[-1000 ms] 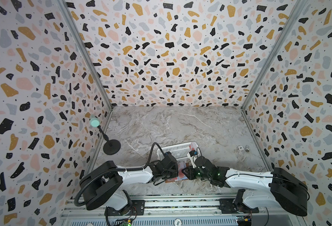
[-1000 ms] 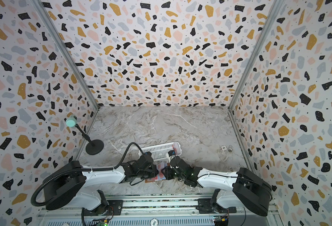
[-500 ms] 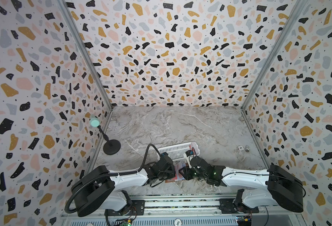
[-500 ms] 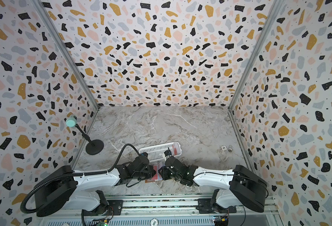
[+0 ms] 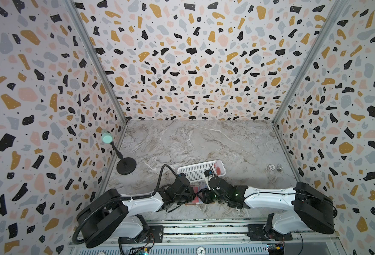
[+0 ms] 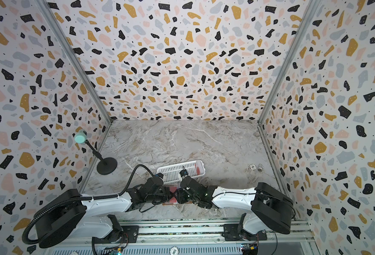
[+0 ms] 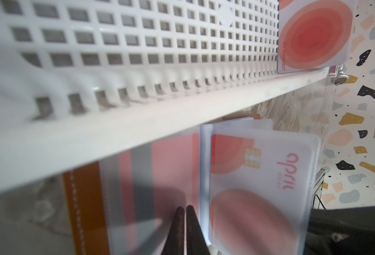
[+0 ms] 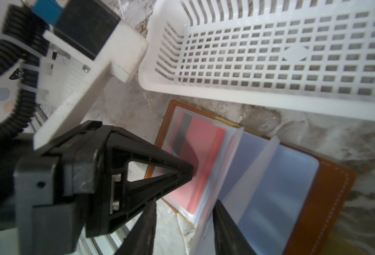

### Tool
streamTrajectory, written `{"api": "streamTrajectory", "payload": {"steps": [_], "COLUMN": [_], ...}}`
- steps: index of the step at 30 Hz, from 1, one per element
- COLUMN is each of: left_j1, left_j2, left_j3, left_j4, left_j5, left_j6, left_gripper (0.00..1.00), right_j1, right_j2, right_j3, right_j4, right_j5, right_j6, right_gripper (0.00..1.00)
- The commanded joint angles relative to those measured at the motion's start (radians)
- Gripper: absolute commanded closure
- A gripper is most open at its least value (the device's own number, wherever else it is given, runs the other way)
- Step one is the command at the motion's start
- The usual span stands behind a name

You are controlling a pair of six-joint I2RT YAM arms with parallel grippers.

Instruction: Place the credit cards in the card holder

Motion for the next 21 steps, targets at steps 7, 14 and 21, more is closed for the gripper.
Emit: {"api": "streamTrajectory", "payload": {"steps": [7,14,21], "left_j1": [0.023,0.039,0.069], "left_j2": [-0.011,-0.021,-0.058], "left_j3": [-0.055,-0.08,-0.118], "left_j4": [0.089,0.117,0.132], "left_j5": [0.046,0.067,0.08], "left_j6": [-0.022,-0.03,-0.038], "left_gripper": [0.92,0.92,0.92], "right_j1": [0.023,0.027,0.033], "right_j2": [0.011,0.018,0.048], "right_j3": [0.045,0.058,0.071], "right_j4": [0.001,0.011,0.026], "right_j5": [-0.004,-0.009,-0.016], "right_j6": [-0.016,-0.016,-0.015], "right_gripper": [0.56,0.56,0.56]}}
